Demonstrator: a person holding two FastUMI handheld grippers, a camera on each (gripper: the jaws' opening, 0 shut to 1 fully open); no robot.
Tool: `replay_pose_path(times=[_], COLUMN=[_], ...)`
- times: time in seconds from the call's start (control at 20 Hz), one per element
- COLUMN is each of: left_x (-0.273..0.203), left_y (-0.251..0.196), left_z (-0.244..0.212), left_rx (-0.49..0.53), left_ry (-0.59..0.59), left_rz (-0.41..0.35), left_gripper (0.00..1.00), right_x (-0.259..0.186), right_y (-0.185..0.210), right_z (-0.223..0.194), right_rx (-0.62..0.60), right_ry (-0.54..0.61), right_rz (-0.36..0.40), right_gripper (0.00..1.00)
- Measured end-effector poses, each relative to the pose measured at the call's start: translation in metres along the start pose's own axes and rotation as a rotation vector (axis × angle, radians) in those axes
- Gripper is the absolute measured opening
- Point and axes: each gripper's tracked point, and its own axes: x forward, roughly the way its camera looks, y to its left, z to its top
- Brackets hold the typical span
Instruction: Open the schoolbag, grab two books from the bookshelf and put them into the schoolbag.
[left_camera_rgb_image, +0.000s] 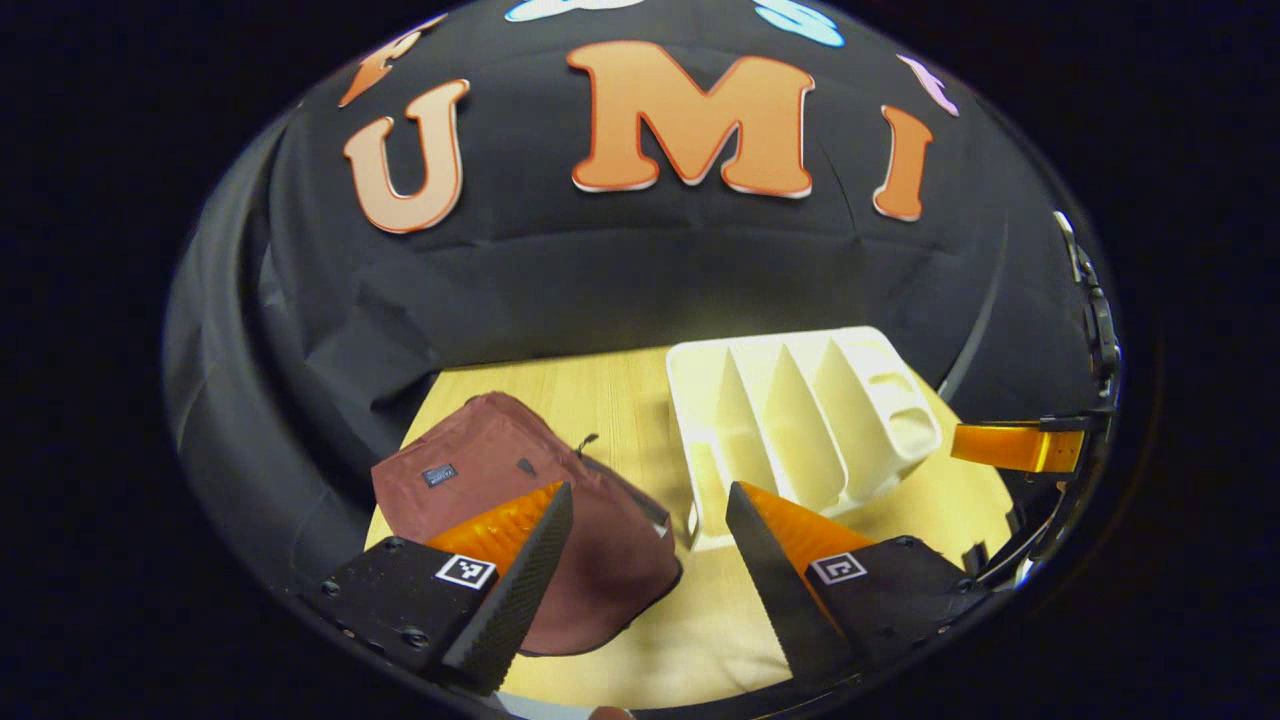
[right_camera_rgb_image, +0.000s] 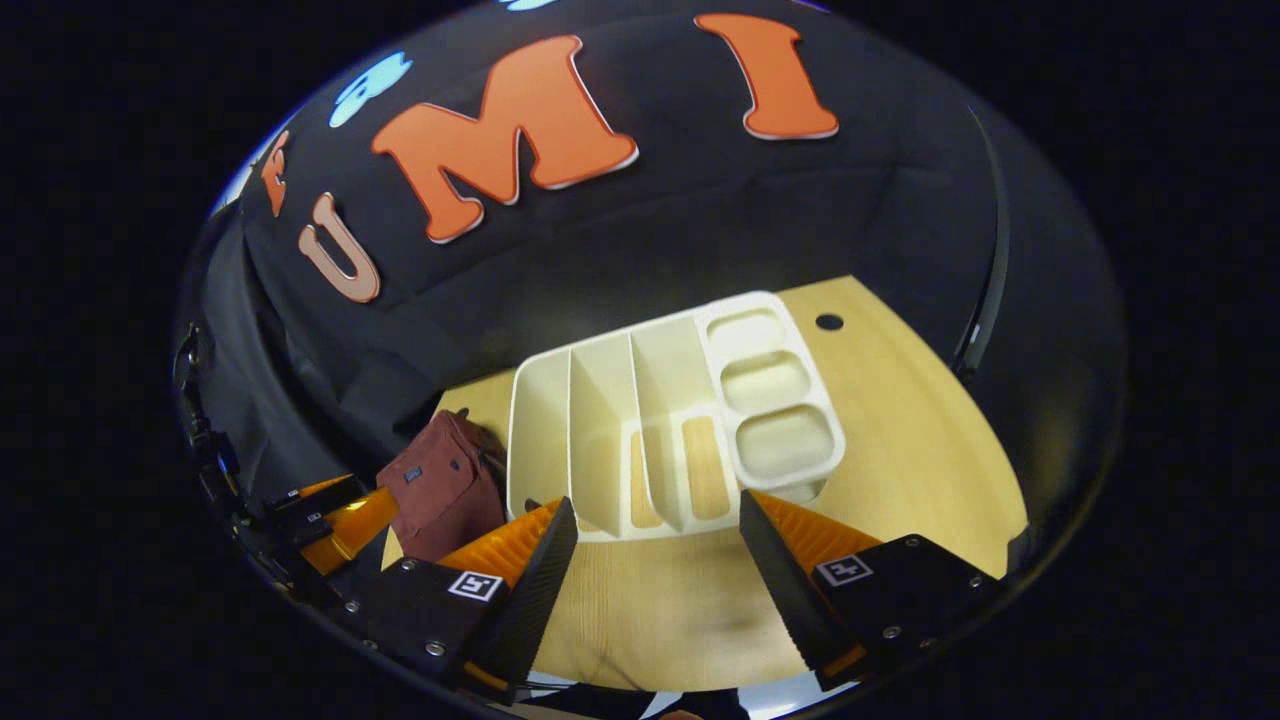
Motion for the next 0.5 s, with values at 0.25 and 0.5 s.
replay_pose_path(times=[0.25,0.5], left_x=[-0.025,-0.060], left_y=[-0.014,-0.024], left_z=[0.066,0.121], left_rx=[-0.072,-0.083], left_ry=[-0.214,-0.416], left_rz=[0.033,0.037], left_gripper=[0.98,0.98], right_x=[-0.051,-0.078], right_y=[-0.009,-0.010], right_z=[0.073,0.102], right_rx=[-0.113,-0.132], right_ry=[-0.273,-0.436], right_rz=[-0.042,-0.036], right_gripper=[0.97,0.97])
